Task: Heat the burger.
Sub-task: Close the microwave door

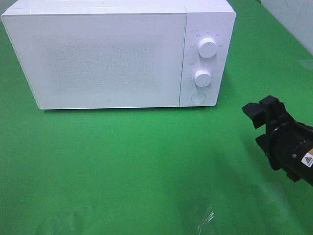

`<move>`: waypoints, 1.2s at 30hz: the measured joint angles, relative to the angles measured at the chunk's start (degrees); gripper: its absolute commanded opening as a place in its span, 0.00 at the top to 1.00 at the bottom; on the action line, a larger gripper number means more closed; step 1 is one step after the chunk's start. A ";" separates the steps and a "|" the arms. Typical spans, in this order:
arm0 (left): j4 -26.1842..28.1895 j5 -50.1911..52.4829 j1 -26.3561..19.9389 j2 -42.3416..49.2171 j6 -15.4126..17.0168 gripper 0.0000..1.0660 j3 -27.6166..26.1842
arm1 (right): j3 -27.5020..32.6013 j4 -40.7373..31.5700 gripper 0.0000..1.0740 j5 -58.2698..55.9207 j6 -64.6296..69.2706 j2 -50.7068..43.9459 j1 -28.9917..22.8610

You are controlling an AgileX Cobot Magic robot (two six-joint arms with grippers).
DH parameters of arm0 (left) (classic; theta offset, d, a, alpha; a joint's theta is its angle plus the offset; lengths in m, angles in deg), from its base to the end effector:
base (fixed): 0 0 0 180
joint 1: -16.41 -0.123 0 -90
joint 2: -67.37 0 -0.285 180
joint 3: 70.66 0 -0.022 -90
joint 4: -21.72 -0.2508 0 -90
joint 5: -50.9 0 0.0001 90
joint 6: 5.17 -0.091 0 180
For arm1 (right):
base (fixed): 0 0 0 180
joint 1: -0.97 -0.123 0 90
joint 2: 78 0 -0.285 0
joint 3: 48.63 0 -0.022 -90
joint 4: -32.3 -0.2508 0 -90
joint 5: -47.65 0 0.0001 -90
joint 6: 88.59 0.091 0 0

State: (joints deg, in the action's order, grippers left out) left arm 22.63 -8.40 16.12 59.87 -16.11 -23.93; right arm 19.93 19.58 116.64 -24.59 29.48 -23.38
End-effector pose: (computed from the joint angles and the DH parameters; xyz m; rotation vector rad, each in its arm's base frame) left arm -0.0085 -0.0013 0.2882 0.1849 1.9743 0.1084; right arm 0.1988 0.0695 0.1192 0.8814 1.7684 0.9062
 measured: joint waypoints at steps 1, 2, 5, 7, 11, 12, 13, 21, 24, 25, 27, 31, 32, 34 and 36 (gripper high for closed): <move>0.00 0.00 0.00 0.00 0.00 0.28 0.00 | -0.86 -3.21 0.30 0.00 0.57 0.00 -2.52; 0.00 0.00 0.00 0.00 0.00 0.28 0.00 | -0.86 -3.21 0.30 0.00 0.57 0.00 -2.52; 0.00 0.00 0.00 0.00 0.00 0.28 0.00 | -4.30 -6.07 0.33 -1.95 0.69 0.11 -5.79; 0.00 0.00 0.00 0.00 0.00 0.28 0.00 | -6.65 -7.16 0.34 -4.64 0.74 0.17 -7.45; 0.00 0.00 0.00 0.00 0.00 0.28 0.00 | -9.74 -10.20 0.36 -7.73 0.74 0.23 -9.74; 0.00 0.00 0.00 0.00 0.00 0.28 0.00 | -11.34 -13.01 0.38 -9.40 0.74 0.23 -10.94; 0.00 0.00 0.00 0.00 0.00 0.28 0.00 | -12.89 -15.87 0.40 -11.17 0.63 0.23 -11.69; 0.00 0.00 0.00 0.00 0.00 0.28 0.00 | -17.07 -20.23 0.59 -13.58 0.00 0.80 -11.75; 0.00 0.00 0.00 0.00 0.00 0.28 0.00 | -19.37 -21.37 0.75 -13.58 0.40 3.72 -11.75; 0.00 0.00 0.00 0.00 0.00 0.28 0.00 | -19.37 -21.37 0.75 -13.58 0.40 3.72 -11.75; 0.00 0.00 0.00 0.00 0.00 0.28 0.00 | -19.77 -21.43 0.88 -13.64 0.74 4.47 -11.75; 0.00 0.00 0.00 0.00 0.00 0.28 0.00 | -22.35 -21.77 1.00 -13.75 5.79 9.05 -11.75; 0.00 0.00 0.00 0.00 0.00 0.28 0.00 | -22.35 -21.77 1.00 -13.75 5.79 9.05 -11.75; 0.00 0.00 0.00 0.00 0.00 0.28 0.00 | -23.38 -21.77 1.00 -13.75 6.53 10.03 -11.75; 0.00 0.00 0.00 0.00 0.00 0.28 0.00 | -24.47 -21.77 1.00 -13.81 6.70 11.06 -11.75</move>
State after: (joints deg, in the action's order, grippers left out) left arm 22.63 -8.40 16.12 59.87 -16.11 -23.93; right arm -4.53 -2.19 102.83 -17.89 40.54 -35.13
